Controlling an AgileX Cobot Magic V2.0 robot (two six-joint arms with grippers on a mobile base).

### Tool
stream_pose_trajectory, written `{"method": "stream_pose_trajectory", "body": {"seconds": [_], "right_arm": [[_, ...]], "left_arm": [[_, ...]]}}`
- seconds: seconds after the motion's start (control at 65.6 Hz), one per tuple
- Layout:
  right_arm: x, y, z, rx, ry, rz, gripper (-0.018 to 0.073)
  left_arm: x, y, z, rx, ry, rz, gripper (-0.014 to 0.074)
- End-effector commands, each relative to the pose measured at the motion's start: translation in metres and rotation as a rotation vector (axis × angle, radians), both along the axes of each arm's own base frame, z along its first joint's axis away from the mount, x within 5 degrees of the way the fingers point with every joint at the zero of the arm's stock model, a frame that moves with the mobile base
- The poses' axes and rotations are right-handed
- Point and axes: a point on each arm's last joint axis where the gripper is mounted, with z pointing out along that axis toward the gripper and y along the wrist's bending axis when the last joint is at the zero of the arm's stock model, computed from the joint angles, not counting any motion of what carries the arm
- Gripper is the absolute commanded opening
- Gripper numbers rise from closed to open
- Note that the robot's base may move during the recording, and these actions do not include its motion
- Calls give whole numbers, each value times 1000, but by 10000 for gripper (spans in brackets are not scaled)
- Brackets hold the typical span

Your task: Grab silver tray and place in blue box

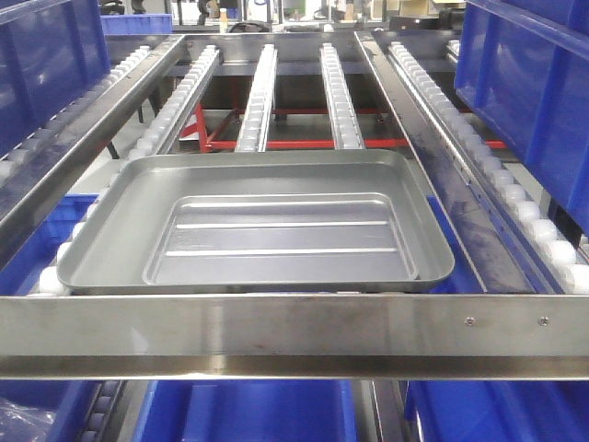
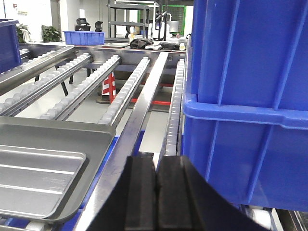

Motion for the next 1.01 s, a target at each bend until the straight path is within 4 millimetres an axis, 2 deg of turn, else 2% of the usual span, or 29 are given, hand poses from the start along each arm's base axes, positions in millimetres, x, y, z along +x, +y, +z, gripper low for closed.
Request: {"method": "stream_pose_trajectory", "body": {"seconds": [0.0,0.107,0.198,0.305,0.442,0.594,0.701,0.823,0.99], "right_arm": [[-3,0,8,1,-107,3,48],[-3,0,8,1,-109,3,48],[-4,0,12,0,-100,3,48],[-5,-1,31,-11,22,0,48],[5,0,60,-28,190,-3,48],[45,4,87,-47,383,-3,48],[81,8,91,-62,569,-3,48],[117,11,82,-76,760,-2,48],[145,14,52,-93,926,-2,48]], "left_arm": [[-3,1,9,-20,-101,0,-104],[-3,1,10,-20,-107,0,-104],[-5,1,20,-28,-172,3,-104],[-10,1,50,23,-189,3,-104],[-5,1,87,100,-41,12,-104],[31,-3,107,130,271,4,-104],[65,-6,109,143,465,-5,-104],[104,-13,98,102,568,-21,-104],[140,-19,75,17,638,-23,-104]]}}
